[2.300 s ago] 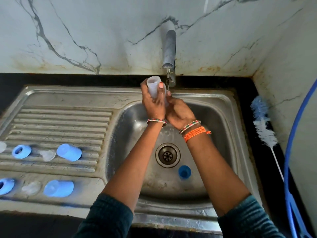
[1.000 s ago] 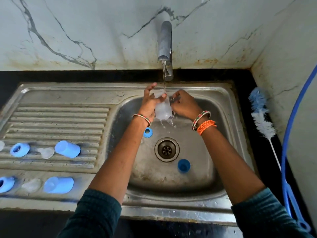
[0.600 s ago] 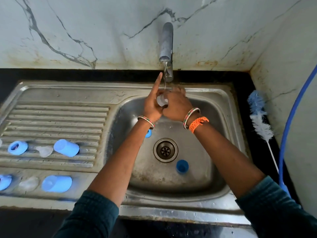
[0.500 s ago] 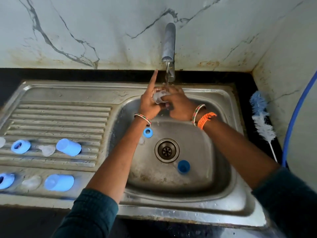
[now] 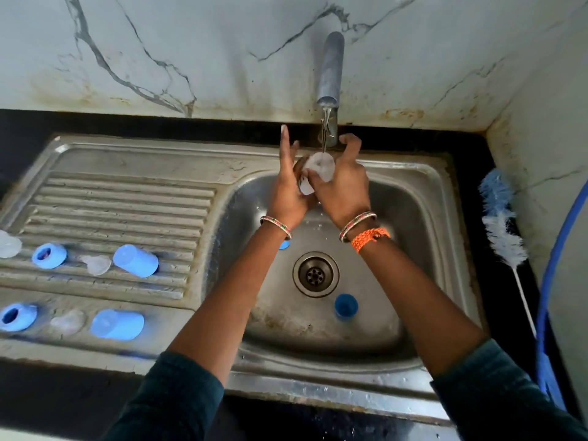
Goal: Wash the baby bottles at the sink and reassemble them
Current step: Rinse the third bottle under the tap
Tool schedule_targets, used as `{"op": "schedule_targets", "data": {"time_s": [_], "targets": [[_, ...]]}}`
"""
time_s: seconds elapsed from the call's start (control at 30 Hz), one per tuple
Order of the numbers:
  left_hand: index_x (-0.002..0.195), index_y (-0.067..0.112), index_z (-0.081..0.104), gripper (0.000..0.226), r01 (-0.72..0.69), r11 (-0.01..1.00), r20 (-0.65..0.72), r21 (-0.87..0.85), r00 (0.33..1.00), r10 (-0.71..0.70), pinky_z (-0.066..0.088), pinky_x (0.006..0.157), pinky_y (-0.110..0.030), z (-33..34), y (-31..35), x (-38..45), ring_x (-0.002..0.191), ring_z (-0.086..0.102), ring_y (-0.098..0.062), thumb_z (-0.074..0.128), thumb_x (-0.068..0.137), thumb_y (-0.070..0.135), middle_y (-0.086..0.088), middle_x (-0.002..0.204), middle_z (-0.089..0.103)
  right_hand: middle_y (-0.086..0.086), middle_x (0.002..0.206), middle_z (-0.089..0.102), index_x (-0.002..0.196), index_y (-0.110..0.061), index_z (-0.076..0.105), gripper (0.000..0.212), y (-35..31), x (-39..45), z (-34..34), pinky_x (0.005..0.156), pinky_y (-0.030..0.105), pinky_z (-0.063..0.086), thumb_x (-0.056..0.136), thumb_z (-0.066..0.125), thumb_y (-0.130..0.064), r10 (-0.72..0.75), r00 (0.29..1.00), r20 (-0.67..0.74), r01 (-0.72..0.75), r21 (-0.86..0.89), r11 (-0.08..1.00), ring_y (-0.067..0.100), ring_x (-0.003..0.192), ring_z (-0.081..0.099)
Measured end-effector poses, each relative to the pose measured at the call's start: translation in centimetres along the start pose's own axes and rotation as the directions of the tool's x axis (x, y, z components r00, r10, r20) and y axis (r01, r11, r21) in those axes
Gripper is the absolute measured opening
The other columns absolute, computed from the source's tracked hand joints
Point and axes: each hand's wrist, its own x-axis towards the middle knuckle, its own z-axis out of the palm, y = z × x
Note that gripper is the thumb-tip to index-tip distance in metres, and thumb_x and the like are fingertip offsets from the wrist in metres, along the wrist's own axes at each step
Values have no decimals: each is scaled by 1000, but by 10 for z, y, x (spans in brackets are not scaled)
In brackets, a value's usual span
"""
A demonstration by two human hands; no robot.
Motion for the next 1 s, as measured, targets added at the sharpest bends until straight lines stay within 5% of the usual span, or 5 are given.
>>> {"op": "schedule_targets", "data": {"time_s": [0.2,0.5,0.6,0.77,1.0], "targets": [[150,16,18,85,282,940,-110,189,958,-265,40,106,-40,-25,-41,-22,129,45,-29,56,79,-12,-17,145,40,15,110,68,115,-10,64,36,33,-18,22,85,34,48,86,66,-32,222,950,222,-189,-163,968,33,102,62],[132,6,51,34,532,812,-237,-240,779,-581,40,75,-8,-29,-41,-12,106,55,-14,43,99,13,-9,130,55,10,102,68,104,-10,68,25,16,5,35,87,29,45,83,67,-24,219,959,178,-236,76,969,29,101,62],[102,21,59,24,577,690,-47,-436,752,-658,43,75,-28,-28,-17,-7,87,52,-13,38,100,31,-2,98,59,8,87,63,83,-15,59,13,5,14,29,66,36,55,92,52,-22,492,787,372,-601,642,476,29,82,63],[124,9,56,31,170,959,-65,-225,980,-189,43,89,-17,-7,30,-3,110,52,-14,50,94,8,-11,127,57,14,92,58,112,-10,47,33,9,15,28,64,31,45,100,31,-36,448,543,710,-724,666,-178,24,77,54],[138,0,40,65,-129,966,135,225,986,100,37,107,-40,-5,24,-6,125,46,-28,70,80,4,-18,135,47,16,91,60,114,-6,50,37,11,18,23,67,33,53,96,42,-37,448,515,731,-686,665,-296,27,80,58]]}}
